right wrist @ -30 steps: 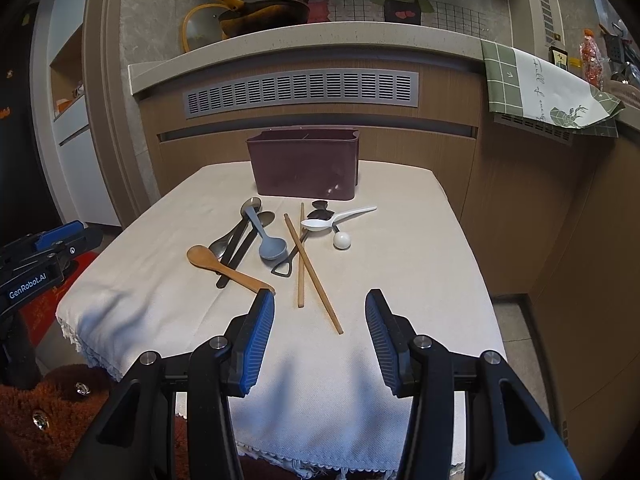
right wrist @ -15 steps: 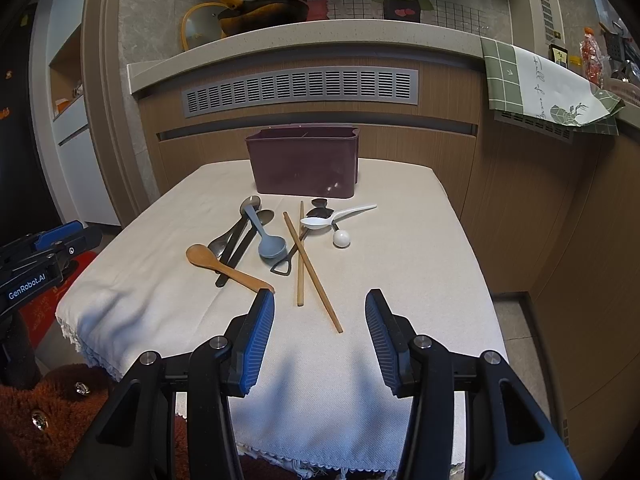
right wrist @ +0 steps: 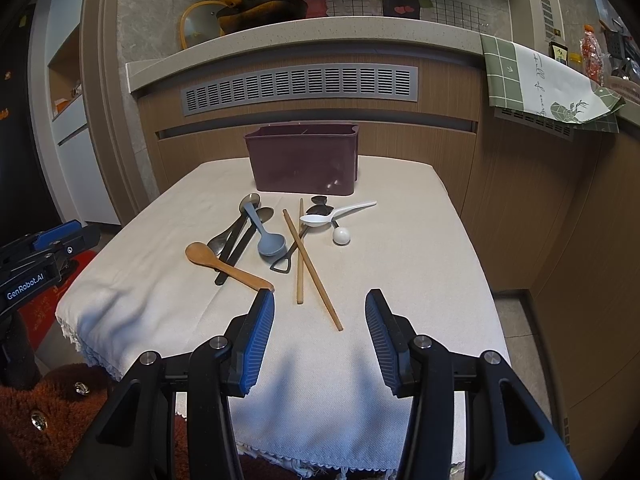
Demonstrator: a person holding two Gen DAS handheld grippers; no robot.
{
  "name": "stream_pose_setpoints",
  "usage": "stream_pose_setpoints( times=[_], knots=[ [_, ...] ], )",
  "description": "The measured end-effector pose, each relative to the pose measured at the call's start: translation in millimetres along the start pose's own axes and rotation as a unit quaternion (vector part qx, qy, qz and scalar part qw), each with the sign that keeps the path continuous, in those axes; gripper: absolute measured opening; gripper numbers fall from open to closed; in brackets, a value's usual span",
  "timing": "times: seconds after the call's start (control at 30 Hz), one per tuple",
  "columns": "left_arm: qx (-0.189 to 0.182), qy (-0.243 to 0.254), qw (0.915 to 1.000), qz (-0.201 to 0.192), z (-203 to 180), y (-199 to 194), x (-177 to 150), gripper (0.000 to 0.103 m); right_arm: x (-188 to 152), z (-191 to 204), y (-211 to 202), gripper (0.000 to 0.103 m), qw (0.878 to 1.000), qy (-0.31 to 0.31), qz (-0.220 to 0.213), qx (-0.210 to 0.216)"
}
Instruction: Organize utensils
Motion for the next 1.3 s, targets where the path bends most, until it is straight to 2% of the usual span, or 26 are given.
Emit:
stream_pose_setpoints(
  times=[0.3,0.5,0.63,0.8,0.9,1.0,1.1,1.2,1.3],
  knots=[
    [-0.005,0.002,1.0,0.007,-2.6,3.5,-1.6,0.042,-1.4,0.0,2.4,0.046,1.0,0.003,0.005,0.003],
    [-0.037,0.021,0.9985,0.035,-13.2,19.8,0.0,0.042,3.4,-2.3,5.7,0.045,1.0,-0.005,0.004,-0.001],
    [-0.042,0.031,0.9976,0.044,-18.2,36.0,7.8,0.042,11.7,-6.7,12.9,0.045,1.0,-0.017,0.002,-0.007],
    [-0.063,0.009,0.9969,0.046,-15.1,55.8,25.2,0.042,24.4,-10.3,36.2,0.045,0.999,-0.033,0.019,0.005],
    [-0.081,-0.023,0.995,0.055,-7.8,74.5,32.7,0.042,33.4,-10.2,52.5,0.045,0.998,-0.043,0.031,0.017],
    [-0.078,-0.044,0.9947,0.052,0.1,86.3,36.6,0.042,41.8,-8.3,72.0,0.045,0.997,-0.065,0.041,0.022],
    [-0.065,-0.042,0.9961,0.042,5.6,93.9,40.0,0.042,48.0,-11.6,92.7,0.043,0.995,-0.083,0.054,0.026],
    [-0.051,-0.053,0.9969,0.029,17.9,102.4,45.5,0.042,52.4,-22.1,118.5,0.043,0.993,-0.077,0.081,0.032],
    [-0.036,-0.064,0.9971,0.023,29.8,110.3,48.6,0.042,52.8,-32.2,149.2,0.035,0.991,-0.063,0.116,0.036]
  ],
)
Point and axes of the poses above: each gripper's, at about its wrist camera, not at the fingertips, and y roughly the way its jaws point, z to its left, x to its top, the point moved 6 cm from there along y, roughly the way its jaws point, and after that the axes turned 1 degree about -y, right-handed, at the moved point
